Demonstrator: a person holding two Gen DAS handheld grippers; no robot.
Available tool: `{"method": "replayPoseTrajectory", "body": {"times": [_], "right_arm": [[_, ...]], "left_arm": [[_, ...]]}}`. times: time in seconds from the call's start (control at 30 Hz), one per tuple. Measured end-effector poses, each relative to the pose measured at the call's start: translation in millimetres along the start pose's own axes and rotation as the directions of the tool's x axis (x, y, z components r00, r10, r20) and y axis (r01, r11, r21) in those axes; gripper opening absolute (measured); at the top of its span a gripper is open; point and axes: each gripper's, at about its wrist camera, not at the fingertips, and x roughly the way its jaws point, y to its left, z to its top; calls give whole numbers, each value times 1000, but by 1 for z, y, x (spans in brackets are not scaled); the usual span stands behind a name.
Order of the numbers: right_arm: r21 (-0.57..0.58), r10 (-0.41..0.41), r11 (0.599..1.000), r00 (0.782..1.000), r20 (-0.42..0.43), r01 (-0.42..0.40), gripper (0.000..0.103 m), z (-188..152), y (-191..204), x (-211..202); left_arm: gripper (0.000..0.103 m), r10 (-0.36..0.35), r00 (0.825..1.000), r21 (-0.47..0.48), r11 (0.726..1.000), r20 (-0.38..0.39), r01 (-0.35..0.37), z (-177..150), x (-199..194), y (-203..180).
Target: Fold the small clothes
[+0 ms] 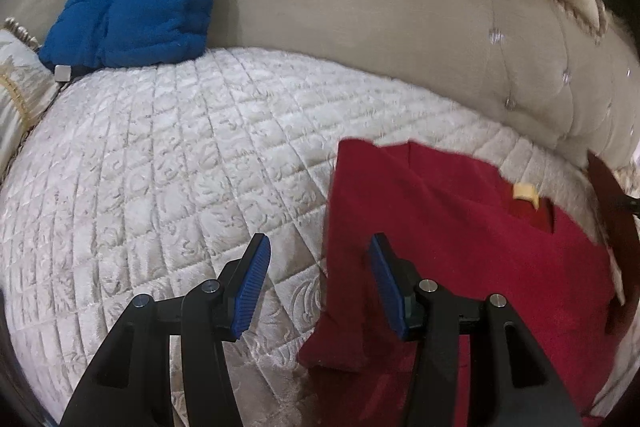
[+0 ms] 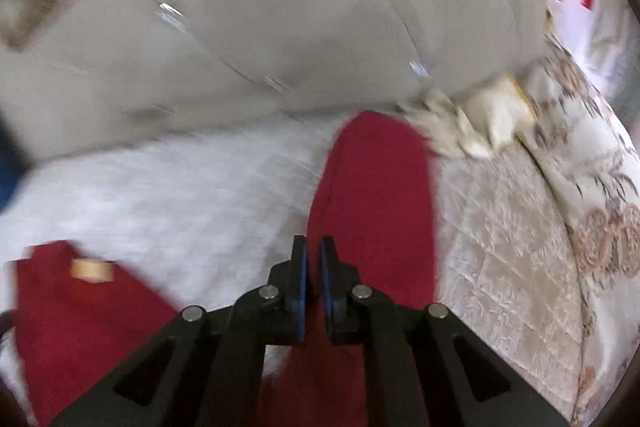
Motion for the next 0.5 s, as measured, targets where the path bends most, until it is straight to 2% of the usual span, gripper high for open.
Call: {"method": "replayPoseTrajectory", "body": {"times": [0.1,0.17,0.2,0.27,0.33,0.37,0.4,0.43,0.5], "right_arm": [[-71,177,982,983,53,-173,6,0,35,-50],[-156,306,943,951,53,-295,7,-3,72,-74],[-213,372,910,928,35,-356,7,-9,98,-82],[-288,445,856,895,-16,-430,7,-22,136,-81],[-328,487,810,869,-86,-486,11,-43,172,-67],[-338,490,795,861,-133,-504,24,-53,184,-58],[-340,456,796,865,-209,-502,46,-68,196,-42],[-327,425,809,870,-249,-489,52,-78,200,-33],[-286,420,824,866,-272,-490,53,-92,189,-22]], "left_arm": [[30,-37,998,-46,998,54,39,3,-14,9],[30,-54,996,-71,996,76,60,5,-20,13],[30,-63,995,-82,994,83,70,6,-22,15],[30,-86,992,-111,989,97,97,7,-25,21],[30,-102,989,-127,985,108,115,8,-26,25],[30,-105,988,-132,984,109,119,8,-27,26],[30,-108,989,-134,984,105,122,9,-26,27],[30,-115,988,-132,983,102,128,8,-26,27],[30,-134,986,-123,982,97,145,8,-26,24]]}}
